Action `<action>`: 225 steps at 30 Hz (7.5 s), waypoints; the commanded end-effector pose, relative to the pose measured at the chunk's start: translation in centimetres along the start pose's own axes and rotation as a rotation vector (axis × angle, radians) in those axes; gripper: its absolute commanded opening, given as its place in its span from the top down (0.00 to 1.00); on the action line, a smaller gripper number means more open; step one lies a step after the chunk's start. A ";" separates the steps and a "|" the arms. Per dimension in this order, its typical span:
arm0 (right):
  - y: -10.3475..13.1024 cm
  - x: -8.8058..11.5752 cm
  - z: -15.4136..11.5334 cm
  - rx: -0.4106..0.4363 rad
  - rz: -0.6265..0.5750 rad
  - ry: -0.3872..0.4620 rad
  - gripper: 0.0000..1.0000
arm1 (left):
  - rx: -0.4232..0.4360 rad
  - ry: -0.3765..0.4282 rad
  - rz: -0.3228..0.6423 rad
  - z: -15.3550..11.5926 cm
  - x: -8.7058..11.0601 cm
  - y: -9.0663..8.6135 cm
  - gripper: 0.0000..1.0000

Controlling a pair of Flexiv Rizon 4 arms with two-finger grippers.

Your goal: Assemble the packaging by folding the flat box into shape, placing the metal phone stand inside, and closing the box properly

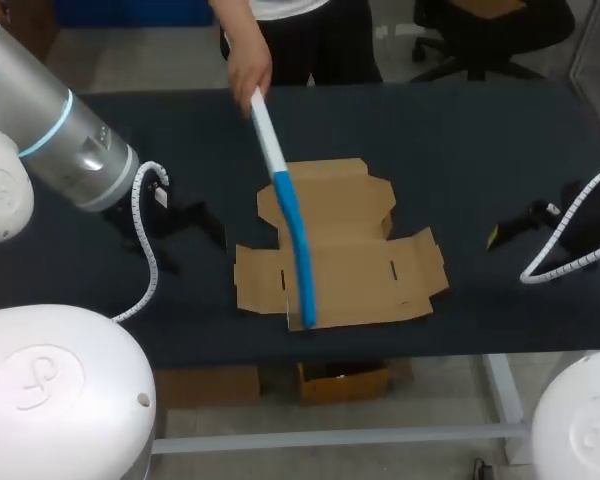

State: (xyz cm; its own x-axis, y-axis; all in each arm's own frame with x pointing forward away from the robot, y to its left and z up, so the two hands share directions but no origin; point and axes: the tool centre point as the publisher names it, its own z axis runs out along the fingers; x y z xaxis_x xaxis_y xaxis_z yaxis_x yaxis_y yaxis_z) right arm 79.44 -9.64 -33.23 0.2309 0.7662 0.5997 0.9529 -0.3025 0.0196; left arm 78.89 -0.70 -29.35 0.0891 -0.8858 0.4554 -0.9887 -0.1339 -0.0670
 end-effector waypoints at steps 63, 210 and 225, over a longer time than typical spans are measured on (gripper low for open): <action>0.1 -0.2 -0.3 0.004 -0.002 0.119 0.00 | -0.010 0.024 0.012 -0.6 -0.9 -0.9 0.00; -5.0 2.0 -2.5 0.122 -0.303 0.044 0.00 | -0.396 0.226 0.825 12.4 0.6 -14.4 0.56; -5.2 2.0 -2.4 0.122 -0.303 0.042 0.00 | -0.309 0.213 0.761 12.2 0.4 -12.8 1.00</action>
State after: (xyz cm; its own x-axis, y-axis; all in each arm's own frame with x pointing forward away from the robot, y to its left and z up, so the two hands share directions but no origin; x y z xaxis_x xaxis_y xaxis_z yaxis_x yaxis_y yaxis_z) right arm 74.55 -7.85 -30.29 -0.0725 0.7864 0.6134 0.9941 0.0069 0.1086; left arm 94.58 -5.20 -39.20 -0.6072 -0.5632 0.5605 -0.7454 0.6480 -0.1564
